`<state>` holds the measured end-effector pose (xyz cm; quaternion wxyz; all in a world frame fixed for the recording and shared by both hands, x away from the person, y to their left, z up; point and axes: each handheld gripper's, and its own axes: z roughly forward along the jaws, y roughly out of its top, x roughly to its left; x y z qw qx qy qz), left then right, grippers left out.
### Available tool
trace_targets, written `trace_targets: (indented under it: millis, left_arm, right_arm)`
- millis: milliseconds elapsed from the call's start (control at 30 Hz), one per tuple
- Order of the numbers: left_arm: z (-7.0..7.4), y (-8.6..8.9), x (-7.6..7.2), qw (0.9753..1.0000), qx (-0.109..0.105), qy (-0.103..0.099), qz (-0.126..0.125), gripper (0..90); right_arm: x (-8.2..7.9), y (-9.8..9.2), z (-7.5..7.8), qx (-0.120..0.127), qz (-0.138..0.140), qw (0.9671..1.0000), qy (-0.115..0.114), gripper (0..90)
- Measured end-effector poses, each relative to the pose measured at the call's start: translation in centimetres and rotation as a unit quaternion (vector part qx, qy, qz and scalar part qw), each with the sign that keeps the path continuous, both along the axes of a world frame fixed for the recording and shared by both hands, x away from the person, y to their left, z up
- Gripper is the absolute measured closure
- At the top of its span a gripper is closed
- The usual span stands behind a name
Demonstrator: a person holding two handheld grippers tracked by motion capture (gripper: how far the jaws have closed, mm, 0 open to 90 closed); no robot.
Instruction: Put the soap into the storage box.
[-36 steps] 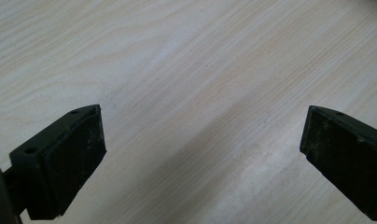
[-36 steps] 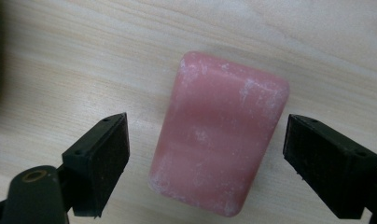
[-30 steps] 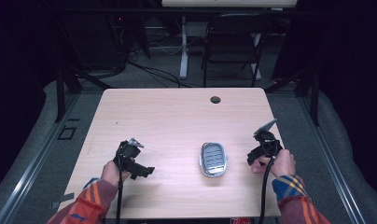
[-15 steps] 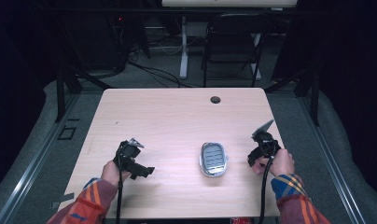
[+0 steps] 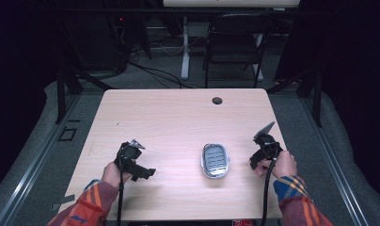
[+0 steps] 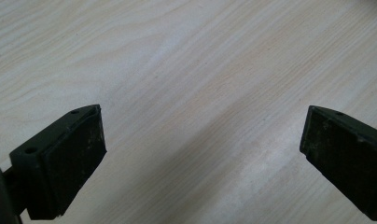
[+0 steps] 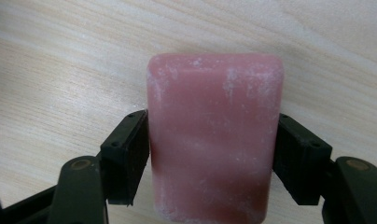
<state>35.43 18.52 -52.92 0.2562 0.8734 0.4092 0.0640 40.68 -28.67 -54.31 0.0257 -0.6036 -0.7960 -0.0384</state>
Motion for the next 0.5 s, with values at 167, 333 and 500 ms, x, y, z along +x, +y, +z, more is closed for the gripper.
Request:
trace_targets:
  millis: [167, 333, 500]
  left_arm:
    - [0.01, -0.01, -0.01, 1.0, 0.0, 0.0, 0.0, 0.1]
    - [0.04, 0.05, -0.03, 1.0, -0.002, -0.001, 0.0, 0.1]
    - [0.05, 0.05, -0.01, 1.0, -0.002, 0.0, -0.001, 0.1]
  right_arm:
    - [0.0, 0.15, -0.04, -0.018, 0.007, 0.9998, 0.002, 36.7]
    - [0.0, 0.32, -0.01, -0.019, 0.01, 0.9998, 0.005, 37.1]
    - [-0.11, 0.16, 0.06, -0.014, 0.003, 0.9999, 0.004, 37.2]
